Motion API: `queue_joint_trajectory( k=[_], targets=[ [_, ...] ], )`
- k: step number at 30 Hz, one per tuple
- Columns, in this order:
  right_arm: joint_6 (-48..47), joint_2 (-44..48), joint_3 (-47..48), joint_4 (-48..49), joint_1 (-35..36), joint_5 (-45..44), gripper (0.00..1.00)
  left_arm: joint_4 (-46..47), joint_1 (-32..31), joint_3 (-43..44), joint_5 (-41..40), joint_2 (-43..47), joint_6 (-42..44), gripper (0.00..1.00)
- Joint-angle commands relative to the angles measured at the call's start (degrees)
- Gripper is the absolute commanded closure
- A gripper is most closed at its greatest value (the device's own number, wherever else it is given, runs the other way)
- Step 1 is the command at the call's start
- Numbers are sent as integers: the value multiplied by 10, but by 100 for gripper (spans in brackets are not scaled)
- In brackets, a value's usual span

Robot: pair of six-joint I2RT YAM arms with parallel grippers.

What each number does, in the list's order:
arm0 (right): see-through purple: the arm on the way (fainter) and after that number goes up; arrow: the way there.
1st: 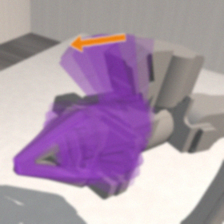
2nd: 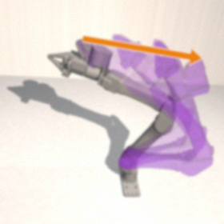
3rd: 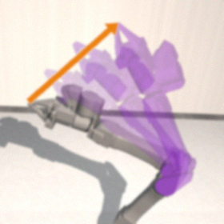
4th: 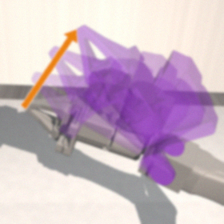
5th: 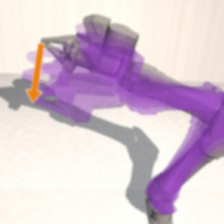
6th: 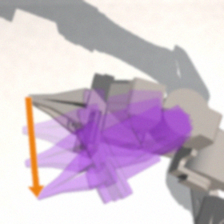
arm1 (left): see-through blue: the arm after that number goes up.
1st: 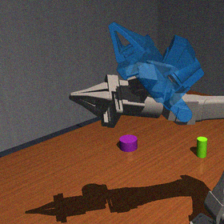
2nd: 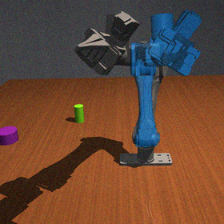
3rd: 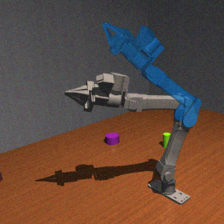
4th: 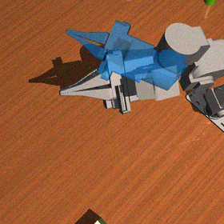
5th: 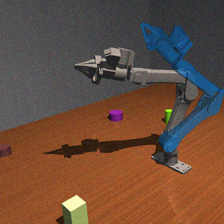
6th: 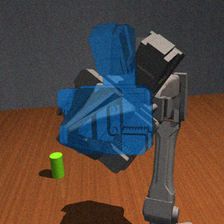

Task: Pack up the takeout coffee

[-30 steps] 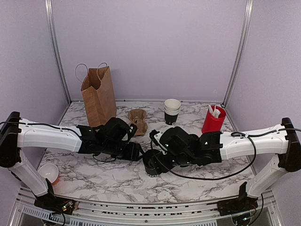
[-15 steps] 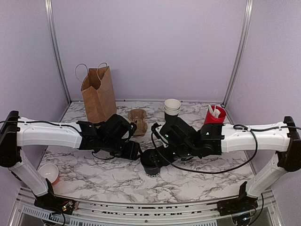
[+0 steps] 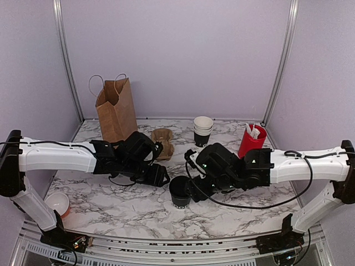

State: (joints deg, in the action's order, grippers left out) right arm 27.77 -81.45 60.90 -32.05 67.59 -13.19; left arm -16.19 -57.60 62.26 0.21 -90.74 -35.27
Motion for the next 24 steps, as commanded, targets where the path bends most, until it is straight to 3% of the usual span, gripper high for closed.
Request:
queue_joint_trajectory(
  k=[1, 9, 24],
  targets=[
    [-16, 2, 20, -10, 29, -27, 30, -15, -1, 24, 17, -5, 10, 38],
    [4, -36, 37, -30, 51, -66, 31, -11, -6, 21, 19, -21, 12, 37],
    [30, -26, 35, -3, 68, -118, 31, -2, -11, -2, 12, -36, 7, 37]
  ],
)
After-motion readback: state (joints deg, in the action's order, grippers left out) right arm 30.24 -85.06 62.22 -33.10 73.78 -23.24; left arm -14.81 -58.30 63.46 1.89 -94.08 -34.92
